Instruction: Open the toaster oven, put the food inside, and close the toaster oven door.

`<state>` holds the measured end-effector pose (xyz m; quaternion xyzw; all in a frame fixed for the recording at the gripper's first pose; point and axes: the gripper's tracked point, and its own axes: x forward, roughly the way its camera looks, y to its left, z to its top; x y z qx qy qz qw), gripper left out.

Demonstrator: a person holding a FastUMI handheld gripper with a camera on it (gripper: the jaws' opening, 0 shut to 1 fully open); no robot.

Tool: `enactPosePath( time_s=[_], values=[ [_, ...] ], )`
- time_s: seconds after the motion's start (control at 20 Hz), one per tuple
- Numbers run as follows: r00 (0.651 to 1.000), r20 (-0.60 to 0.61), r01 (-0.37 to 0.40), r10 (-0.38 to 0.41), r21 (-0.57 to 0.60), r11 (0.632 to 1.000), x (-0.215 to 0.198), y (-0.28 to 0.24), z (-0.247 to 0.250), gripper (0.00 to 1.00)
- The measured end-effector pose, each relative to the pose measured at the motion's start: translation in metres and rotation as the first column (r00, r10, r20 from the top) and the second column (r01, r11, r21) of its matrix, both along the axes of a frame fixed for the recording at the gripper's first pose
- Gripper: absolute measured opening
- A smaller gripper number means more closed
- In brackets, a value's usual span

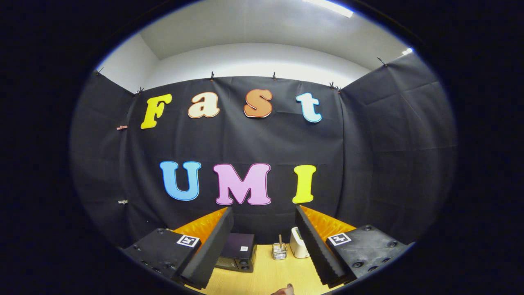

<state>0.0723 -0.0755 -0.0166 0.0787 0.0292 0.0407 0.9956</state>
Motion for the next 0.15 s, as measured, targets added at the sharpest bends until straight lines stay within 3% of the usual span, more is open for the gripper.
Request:
enactPosePath(
  time_s=[0.15],
  values=[
    [1.000,-0.007,-0.007,0.007,0.017,1.000,-0.0011,0.0036,0.0033,0.98]
  ],
)
